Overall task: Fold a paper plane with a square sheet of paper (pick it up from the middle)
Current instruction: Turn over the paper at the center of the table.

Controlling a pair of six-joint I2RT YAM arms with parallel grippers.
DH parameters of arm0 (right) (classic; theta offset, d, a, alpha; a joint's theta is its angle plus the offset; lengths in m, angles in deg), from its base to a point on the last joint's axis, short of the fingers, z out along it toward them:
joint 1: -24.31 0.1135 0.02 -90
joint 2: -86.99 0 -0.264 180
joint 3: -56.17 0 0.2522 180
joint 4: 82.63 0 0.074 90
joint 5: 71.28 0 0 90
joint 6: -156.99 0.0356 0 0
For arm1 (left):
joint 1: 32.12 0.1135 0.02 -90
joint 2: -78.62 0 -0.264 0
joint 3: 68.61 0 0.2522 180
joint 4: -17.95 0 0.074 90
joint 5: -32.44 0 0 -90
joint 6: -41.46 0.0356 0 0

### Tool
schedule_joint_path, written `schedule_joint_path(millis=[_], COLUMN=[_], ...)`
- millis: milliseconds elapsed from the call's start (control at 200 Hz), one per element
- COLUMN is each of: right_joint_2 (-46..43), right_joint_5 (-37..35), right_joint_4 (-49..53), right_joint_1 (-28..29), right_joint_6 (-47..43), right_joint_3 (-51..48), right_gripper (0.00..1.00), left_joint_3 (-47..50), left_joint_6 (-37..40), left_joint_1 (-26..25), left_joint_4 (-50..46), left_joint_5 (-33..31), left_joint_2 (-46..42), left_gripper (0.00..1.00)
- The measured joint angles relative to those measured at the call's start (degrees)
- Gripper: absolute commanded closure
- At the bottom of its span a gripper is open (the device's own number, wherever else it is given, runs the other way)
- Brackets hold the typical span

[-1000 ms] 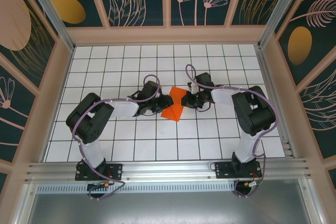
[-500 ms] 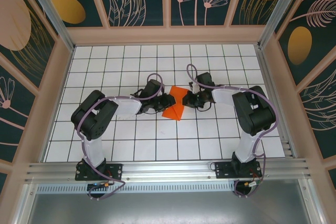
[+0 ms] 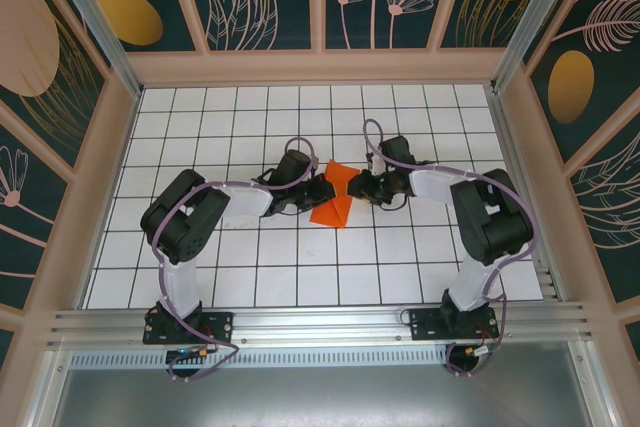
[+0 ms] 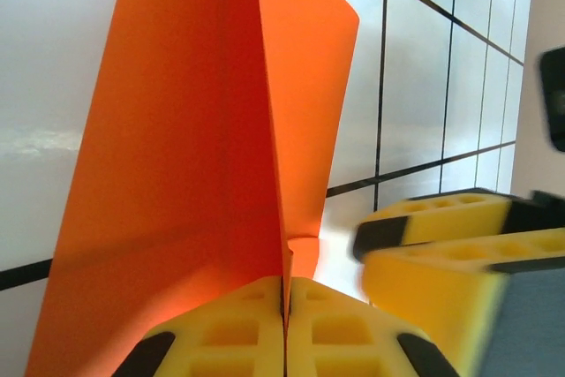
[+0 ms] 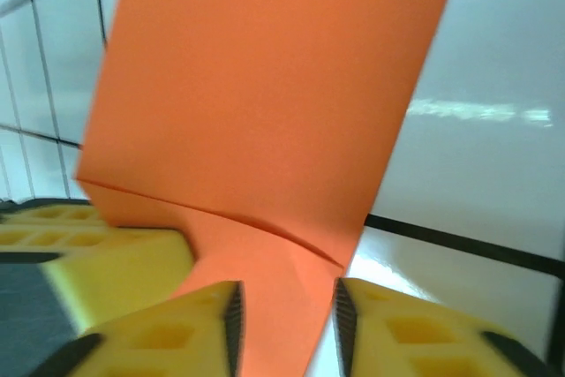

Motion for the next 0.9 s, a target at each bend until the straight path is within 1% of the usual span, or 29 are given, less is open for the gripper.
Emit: schedule_joint_path(millis=[135, 220, 335, 465, 570, 670, 806, 901], right_joint_2=[-6.9, -12.0, -17.7, -22.2, -24.6, -25.9, -26.6, -26.8], right_joint_5=[-2.9, -5.8, -9.2, -12.8, -14.9, -16.5, -18.0, -19.1], right_joint_4=[-0.1, -0.2, -0.4, -0.4, -0.4, -0.4, -0.3, -0.2], right_joint_1=[-2.2, -3.3, -4.3, -5.5, -6.3, -6.8, -7.2, -7.7], right_joint_6=[1.6, 2.2, 2.5, 3.0, 3.4, 3.6, 4.1, 4.7], right_joint_3=[-0.9, -1.7, -3.5, -5.7, -7.2, -8.3, -9.4, -10.0], right_gripper=[0.38, 0.33, 0.27, 0.23, 0.21, 0.21, 0.21, 0.21], left_joint_3=[0.0, -0.1, -1.3, -4.1, -8.2, -13.5, -20.6, -26.3], left_joint_6=[2.2, 4.2, 7.6, 12.4, 16.5, 19.7, 22.2, 22.8], left_joint_1=[0.0, 0.0, 0.0, 0.0, 0.0, -0.3, -1.0, -2.1], left_joint_4=[-0.3, -1.9, -6.9, -15.0, -22.9, -30.1, -39.5, -45.9], left_joint_5=[-1.3, -2.7, -5.7, -11.5, -18.7, -27.3, -39.8, -49.1], left_joint_2=[-0.3, -1.6, -4.7, -10.1, -14.5, -16.5, -15.4, -11.1], left_gripper=[0.97, 0.97, 0.97, 0.97, 0.97, 0.97, 0.97, 0.97])
